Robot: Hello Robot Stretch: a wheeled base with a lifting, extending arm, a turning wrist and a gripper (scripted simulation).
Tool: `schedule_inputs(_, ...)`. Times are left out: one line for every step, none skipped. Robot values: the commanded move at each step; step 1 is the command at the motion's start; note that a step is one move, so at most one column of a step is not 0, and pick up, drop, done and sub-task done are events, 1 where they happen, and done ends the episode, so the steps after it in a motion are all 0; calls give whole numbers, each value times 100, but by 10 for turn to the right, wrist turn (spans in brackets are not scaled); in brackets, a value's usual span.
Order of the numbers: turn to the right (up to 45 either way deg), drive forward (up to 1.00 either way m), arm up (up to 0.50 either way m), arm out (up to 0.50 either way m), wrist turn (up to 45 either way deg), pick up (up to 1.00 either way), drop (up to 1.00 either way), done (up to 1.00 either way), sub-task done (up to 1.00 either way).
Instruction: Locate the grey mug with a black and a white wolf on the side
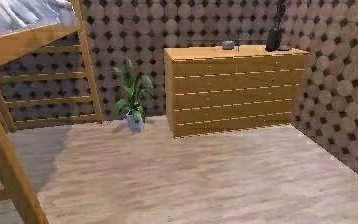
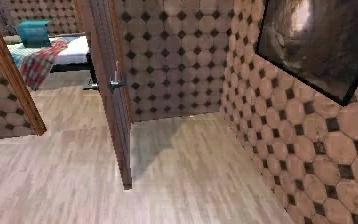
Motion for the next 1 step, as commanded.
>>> schedule_inputs(0, 55, 0, 0, 0, 0, 0, 0, 0)
